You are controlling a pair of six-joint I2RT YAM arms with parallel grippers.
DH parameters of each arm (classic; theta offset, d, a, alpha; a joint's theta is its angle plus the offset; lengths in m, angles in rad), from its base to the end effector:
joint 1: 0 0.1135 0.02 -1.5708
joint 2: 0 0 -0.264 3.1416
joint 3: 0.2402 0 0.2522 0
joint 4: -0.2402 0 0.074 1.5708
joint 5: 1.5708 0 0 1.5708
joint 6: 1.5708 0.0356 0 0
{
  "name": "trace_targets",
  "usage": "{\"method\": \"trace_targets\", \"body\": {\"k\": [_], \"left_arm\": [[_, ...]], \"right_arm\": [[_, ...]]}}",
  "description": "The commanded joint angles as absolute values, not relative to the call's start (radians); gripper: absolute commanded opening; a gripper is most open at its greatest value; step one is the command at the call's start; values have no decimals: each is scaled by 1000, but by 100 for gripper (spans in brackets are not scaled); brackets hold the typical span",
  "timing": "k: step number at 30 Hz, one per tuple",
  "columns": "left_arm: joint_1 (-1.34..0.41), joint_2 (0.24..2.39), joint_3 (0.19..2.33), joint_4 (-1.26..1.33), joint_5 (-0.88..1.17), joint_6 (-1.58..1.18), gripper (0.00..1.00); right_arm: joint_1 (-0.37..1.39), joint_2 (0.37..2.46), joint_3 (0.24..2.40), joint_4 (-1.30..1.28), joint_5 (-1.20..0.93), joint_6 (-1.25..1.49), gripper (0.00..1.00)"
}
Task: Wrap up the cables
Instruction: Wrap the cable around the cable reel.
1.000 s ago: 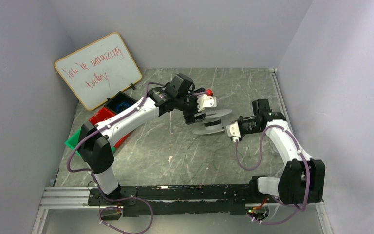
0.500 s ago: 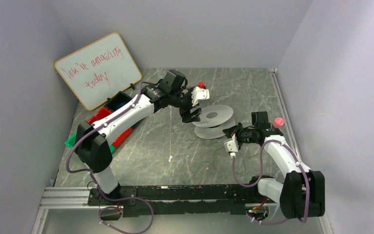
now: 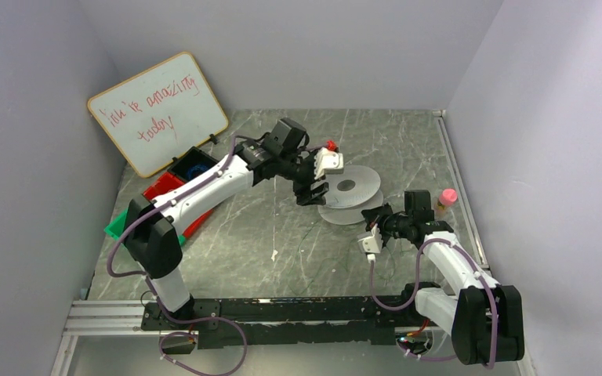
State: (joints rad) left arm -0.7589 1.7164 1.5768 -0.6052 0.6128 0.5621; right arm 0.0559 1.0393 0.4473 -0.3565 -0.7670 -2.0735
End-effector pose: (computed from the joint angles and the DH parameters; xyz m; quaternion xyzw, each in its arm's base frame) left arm 0.2653 -0.2798 0.3301 0.6314 0.6153 -0.3125 0.3537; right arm 0.1794 0.0348 0.1732 -0.8277 0.3278 -0.0504 0.4527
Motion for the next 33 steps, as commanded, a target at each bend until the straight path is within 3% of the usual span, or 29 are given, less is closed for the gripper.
{"method": "trace_targets", "body": {"k": [1, 15, 33], "left_arm": [[-787, 1738, 1602, -607, 592, 580, 77], [-816, 1855, 1798, -716, 658, 658, 80], [-817, 1920, 1798, -754, 660, 683, 74]], "right_arm": [[54, 1061, 429, -485, -689, -2440, 0], [52, 1235, 804, -1074, -989, -2332, 0], [48, 1293, 881, -1166, -1032, -2303, 0]]}}
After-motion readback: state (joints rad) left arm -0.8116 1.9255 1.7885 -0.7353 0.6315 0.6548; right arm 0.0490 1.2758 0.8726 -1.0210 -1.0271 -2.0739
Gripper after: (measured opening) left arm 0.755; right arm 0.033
